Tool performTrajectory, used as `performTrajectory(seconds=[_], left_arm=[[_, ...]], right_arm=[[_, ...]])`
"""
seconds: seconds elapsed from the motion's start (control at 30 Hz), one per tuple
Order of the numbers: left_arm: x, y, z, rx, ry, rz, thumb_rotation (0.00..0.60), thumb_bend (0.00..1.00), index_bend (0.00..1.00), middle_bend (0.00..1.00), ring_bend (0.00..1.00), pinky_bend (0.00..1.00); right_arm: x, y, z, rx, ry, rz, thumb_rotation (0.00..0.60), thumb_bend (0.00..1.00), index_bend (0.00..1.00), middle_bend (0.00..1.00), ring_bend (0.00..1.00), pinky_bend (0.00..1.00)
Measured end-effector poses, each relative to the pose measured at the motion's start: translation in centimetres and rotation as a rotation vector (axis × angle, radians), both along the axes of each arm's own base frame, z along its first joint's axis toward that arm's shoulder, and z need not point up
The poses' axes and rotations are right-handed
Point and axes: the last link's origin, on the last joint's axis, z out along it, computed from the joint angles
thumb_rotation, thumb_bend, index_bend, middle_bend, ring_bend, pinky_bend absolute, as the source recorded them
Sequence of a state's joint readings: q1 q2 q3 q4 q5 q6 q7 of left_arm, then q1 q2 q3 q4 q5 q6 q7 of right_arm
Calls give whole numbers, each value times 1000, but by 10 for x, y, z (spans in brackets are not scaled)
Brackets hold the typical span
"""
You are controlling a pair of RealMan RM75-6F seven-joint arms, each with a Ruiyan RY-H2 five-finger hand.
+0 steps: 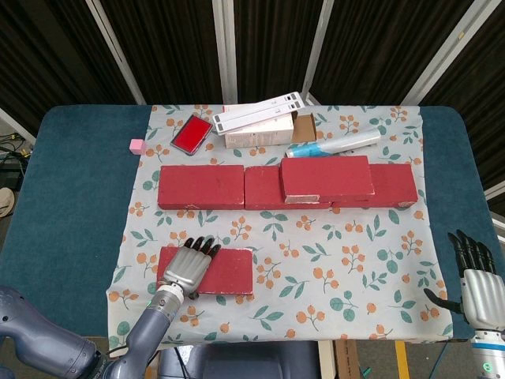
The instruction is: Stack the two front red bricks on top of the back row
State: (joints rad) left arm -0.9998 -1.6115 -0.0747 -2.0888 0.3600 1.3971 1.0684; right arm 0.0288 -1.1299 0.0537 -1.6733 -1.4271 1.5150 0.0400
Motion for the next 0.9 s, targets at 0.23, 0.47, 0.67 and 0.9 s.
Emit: performTrajectory(seconds=[0.23,0.47,0.67,0.9], left_arm=[[0,1,-4,-2,27,3,600,0,16,126,0,127],[5,2,-4,1,43,-6,600,0,143,238,0,135],[11,6,2,31,41,-22,600,2,305,365,0,142],[10,15,8,62,65,-46,600,22,341,391,81,200]], right_arm=[[0,0,0,-2,-1,-1,600,153,0,0,0,0],[-1,0,1,-9,-5,-6,600,152,0,0,0,0],[0,0,1,-8,-9,-4,600,152,0,0,0,0],[0,-1,1,-10,-12,-3,600,153,0,0,0,0]])
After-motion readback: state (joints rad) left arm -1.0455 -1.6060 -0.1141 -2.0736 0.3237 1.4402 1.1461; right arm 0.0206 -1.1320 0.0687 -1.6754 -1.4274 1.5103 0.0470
